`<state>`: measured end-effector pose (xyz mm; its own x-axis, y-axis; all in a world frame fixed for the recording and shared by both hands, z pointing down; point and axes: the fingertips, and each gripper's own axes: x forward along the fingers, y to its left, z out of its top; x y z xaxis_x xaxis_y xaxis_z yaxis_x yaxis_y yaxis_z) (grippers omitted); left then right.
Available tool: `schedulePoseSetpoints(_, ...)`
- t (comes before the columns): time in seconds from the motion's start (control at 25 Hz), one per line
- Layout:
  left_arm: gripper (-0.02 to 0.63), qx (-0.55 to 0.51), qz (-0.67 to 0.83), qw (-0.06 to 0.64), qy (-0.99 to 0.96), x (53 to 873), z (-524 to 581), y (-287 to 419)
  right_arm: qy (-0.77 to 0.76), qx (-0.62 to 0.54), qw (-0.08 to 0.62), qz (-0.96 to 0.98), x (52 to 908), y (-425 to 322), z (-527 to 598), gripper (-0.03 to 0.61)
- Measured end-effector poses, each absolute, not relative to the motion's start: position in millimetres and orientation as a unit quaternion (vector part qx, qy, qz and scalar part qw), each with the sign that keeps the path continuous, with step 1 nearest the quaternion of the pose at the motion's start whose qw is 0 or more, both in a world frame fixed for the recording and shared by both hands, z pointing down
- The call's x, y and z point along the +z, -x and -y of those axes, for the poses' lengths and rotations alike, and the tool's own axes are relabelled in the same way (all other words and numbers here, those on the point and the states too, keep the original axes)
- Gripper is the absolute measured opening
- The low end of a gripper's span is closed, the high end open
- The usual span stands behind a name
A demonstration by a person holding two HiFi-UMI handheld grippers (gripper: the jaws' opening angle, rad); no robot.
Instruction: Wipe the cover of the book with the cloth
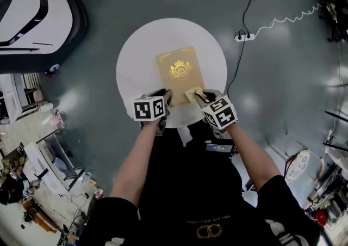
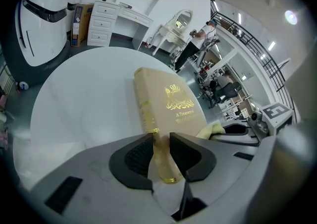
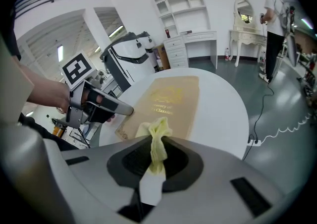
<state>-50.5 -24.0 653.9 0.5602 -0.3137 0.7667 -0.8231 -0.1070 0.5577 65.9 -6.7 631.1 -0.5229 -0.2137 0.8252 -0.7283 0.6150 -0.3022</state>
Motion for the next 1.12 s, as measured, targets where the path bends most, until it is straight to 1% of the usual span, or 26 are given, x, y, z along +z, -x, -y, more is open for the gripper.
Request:
schedulePoseSetpoints(0.36,0.104,0.243,0.408,0.53,-0.703,653.9,23.1,50.5,-0.322,0.326,0.391,0.798,629.6,-95.9,14.4,0.091)
schedulePoseSetpoints(0.76,0.104,0.254,0.418,0.517,-0.703,653.8,23.3,48.4,-0.34,0.338,0.382,0.79,630.4,-106.4,16.4,0.091)
schedulePoseSetpoints(0.96,0.107,0.247,0.421,0.513,-0.706,651.7,22.4,48.1,-0.335,0.404,0.333,0.783,622.6,-108.0,17.8,0.091)
schedulePoseSetpoints(1.12,0.121,0.247,0.425,0.503,-0.711,644.0,17.4,48.6,-0.328,0.403,0.31,0.796,605.1,-110.5,21.7,0.091)
